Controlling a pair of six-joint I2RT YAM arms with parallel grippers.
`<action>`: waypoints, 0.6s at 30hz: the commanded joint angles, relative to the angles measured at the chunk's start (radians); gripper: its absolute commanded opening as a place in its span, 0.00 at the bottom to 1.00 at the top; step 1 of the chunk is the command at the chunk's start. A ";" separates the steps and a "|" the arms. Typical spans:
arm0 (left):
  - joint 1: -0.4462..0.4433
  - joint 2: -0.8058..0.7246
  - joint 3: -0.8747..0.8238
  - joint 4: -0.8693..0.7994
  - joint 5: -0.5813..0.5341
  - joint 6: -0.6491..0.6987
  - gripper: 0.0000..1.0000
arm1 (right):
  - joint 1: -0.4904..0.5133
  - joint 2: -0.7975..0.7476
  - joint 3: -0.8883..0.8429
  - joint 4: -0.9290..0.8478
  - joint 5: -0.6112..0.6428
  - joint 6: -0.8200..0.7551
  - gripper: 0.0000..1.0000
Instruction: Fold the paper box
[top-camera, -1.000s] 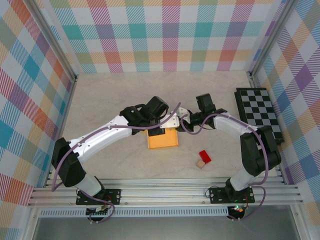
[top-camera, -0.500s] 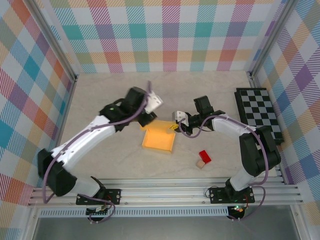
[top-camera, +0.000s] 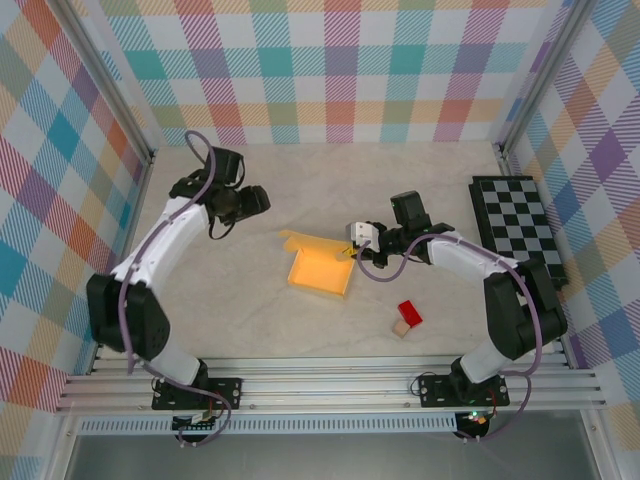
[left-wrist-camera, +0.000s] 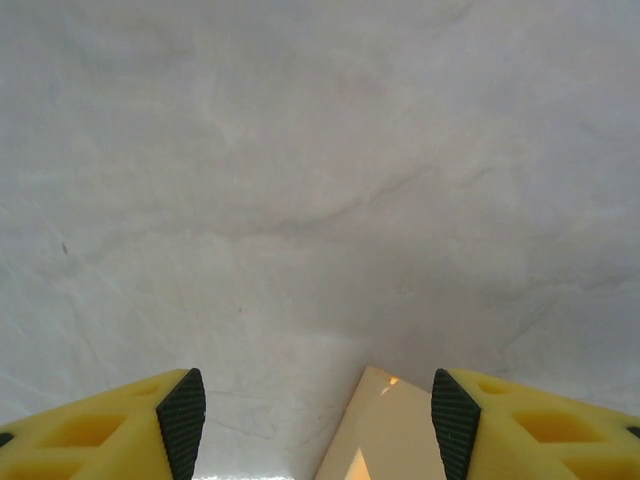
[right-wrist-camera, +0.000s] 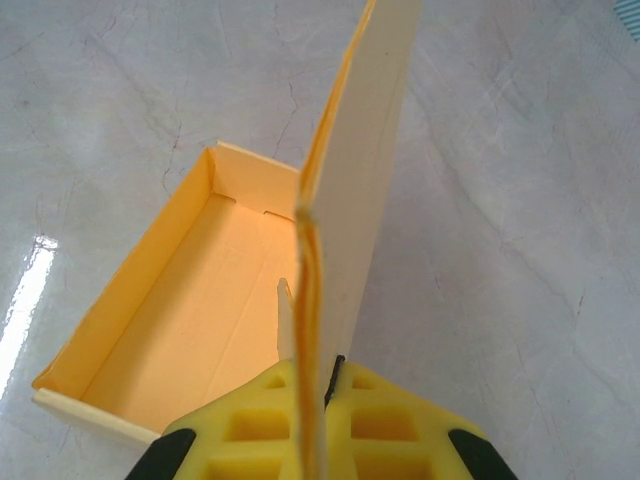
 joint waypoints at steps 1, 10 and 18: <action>0.014 0.037 0.029 -0.017 0.178 -0.181 0.67 | -0.001 -0.023 -0.013 -0.005 -0.018 -0.051 0.04; -0.090 0.153 0.110 -0.023 0.216 -0.309 0.75 | 0.000 -0.014 -0.018 0.006 -0.010 -0.066 0.04; -0.149 0.194 0.066 -0.037 0.180 -0.298 0.74 | 0.000 -0.016 -0.014 -0.005 -0.008 -0.074 0.04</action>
